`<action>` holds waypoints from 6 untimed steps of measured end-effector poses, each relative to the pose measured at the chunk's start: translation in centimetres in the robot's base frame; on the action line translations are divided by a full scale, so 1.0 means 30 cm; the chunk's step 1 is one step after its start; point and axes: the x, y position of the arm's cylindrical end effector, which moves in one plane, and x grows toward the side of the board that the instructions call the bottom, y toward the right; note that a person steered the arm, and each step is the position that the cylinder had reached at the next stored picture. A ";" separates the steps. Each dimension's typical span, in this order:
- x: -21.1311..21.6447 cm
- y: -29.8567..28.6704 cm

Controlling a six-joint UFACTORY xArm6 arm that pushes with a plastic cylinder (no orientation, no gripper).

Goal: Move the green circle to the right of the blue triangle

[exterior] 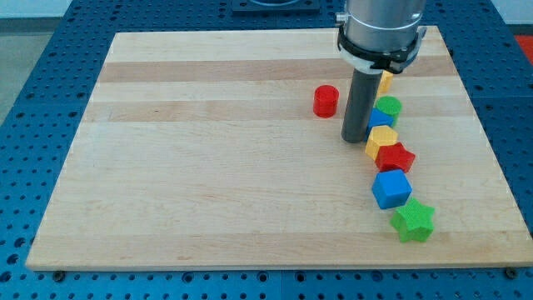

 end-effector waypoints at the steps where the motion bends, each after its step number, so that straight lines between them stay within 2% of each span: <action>1: 0.051 -0.001; 2: 0.036 -0.001; 5: -0.192 -0.001; 6: -0.213 -0.001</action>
